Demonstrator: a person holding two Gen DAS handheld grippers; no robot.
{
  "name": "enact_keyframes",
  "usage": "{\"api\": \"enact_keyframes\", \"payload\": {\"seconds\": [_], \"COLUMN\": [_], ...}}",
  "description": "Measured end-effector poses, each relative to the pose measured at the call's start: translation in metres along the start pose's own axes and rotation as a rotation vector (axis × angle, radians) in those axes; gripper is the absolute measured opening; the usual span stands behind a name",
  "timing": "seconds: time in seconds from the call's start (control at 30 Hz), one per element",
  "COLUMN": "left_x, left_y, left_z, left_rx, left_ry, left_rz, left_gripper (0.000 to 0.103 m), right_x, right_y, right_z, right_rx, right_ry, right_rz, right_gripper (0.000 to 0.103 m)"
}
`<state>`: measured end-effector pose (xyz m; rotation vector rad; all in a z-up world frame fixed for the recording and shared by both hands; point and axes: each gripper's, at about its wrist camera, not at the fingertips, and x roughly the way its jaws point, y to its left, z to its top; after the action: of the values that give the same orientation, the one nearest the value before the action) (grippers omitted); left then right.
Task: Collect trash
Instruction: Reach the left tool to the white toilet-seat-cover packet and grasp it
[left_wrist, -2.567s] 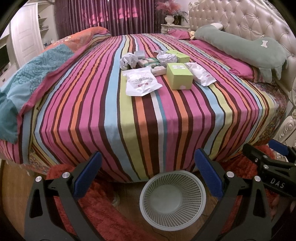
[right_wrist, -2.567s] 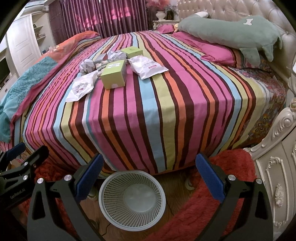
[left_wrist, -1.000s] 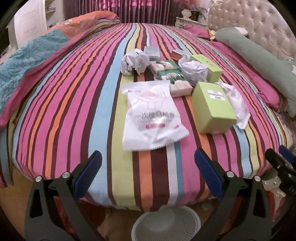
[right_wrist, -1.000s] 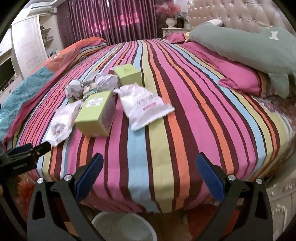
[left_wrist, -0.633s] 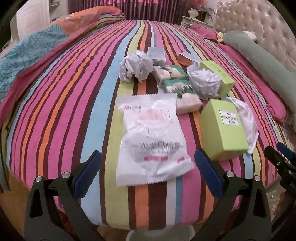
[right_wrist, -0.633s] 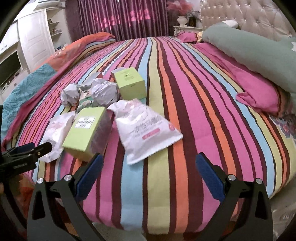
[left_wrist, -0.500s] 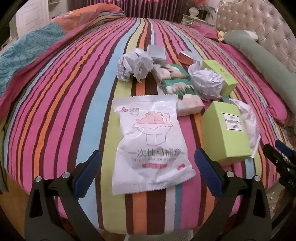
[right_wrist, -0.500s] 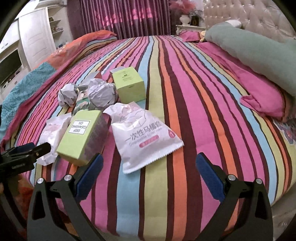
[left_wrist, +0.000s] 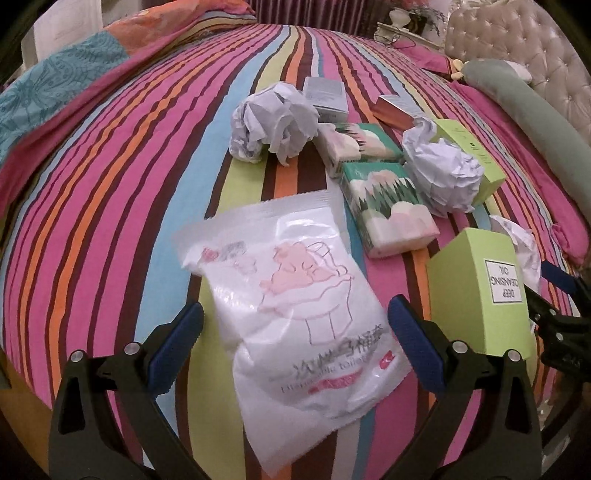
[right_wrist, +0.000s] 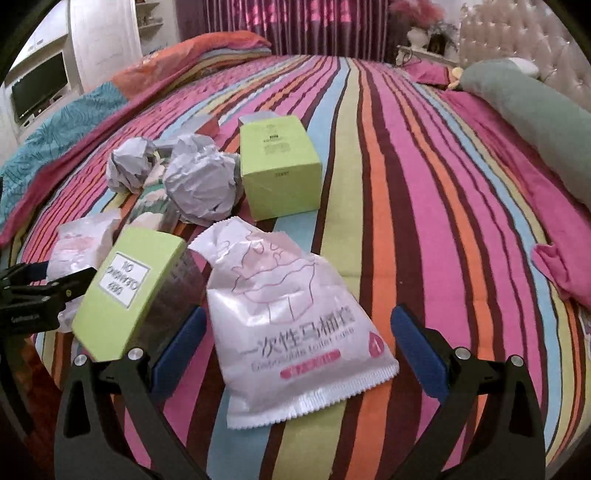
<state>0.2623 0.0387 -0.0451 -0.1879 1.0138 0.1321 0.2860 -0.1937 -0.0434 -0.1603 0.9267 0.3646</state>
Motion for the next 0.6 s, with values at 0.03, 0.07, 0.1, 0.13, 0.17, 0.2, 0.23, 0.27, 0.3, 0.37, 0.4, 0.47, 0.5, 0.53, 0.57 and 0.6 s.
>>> {"api": "enact_keyframes", "payload": {"seconds": [0.03,0.07,0.1,0.13,0.17,0.2,0.23,0.27,0.3,0.37,0.4,0.47,0.5,0.53,0.57,0.6], "left_x": [0.001,0.003,0.004,0.005,0.007,0.007,0.006,0.006,0.005,0.004,0.003,-0.001,-0.004,-0.007,-0.008,-0.011], "left_y": [0.000,-0.001,-0.001,-0.002,-0.004,-0.005,-0.007,-0.008,-0.008,-0.008,-0.006,-0.004,-0.002,0.000,0.002,0.004], "left_z": [0.001,0.001,0.002,0.002,0.001,0.001,0.001,0.002,0.002,0.004,0.004,0.004,0.004,0.003,0.003,0.003], "left_rx": [0.001,0.008,0.017,0.029,0.047,0.061,0.073,0.081,0.087,0.088,0.087,0.087,0.086,0.082,0.079,0.075], "left_ry": [0.000,0.001,0.003,0.007,0.013,0.008,0.006,0.005,0.006,0.010,0.010,0.007,0.001,-0.002,-0.002,-0.002], "left_rz": [-0.001,-0.001,0.002,0.002,0.000,0.011,0.012,0.016,0.019,0.014,0.012,0.016,0.019,0.019,0.019,0.019], "left_gripper": [0.097,0.097,0.095,0.090,0.077,0.075,0.071,0.067,0.066,0.064,0.064,0.063,0.063,0.063,0.063,0.063], "right_x": [0.002,0.002,0.003,0.003,0.003,0.003,0.003,0.002,0.002,-0.002,-0.006,-0.014,-0.018,-0.021,-0.026,-0.031], "right_y": [0.000,0.001,0.002,0.004,0.006,0.007,0.008,0.008,0.009,0.009,0.009,0.007,0.005,0.004,0.000,-0.004], "right_z": [0.001,0.001,0.001,0.001,0.002,0.002,0.001,0.002,0.003,0.003,0.003,0.004,0.004,0.004,0.004,0.002], "right_rx": [0.007,0.013,0.018,0.020,0.022,0.025,0.031,0.042,0.047,0.059,0.068,0.092,0.108,0.120,0.142,0.166], "right_ry": [0.004,0.004,0.004,0.001,0.002,0.003,0.002,0.003,0.006,-0.009,-0.018,-0.033,-0.039,-0.042,-0.047,-0.050], "right_rz": [0.009,0.012,0.012,0.008,0.003,-0.002,0.002,0.000,-0.010,-0.008,-0.009,0.000,0.002,0.001,0.001,-0.001], "right_gripper": [0.096,0.096,0.095,0.095,0.094,0.085,0.082,0.080,0.077,0.077,0.077,0.077,0.077,0.077,0.077,0.077]}}
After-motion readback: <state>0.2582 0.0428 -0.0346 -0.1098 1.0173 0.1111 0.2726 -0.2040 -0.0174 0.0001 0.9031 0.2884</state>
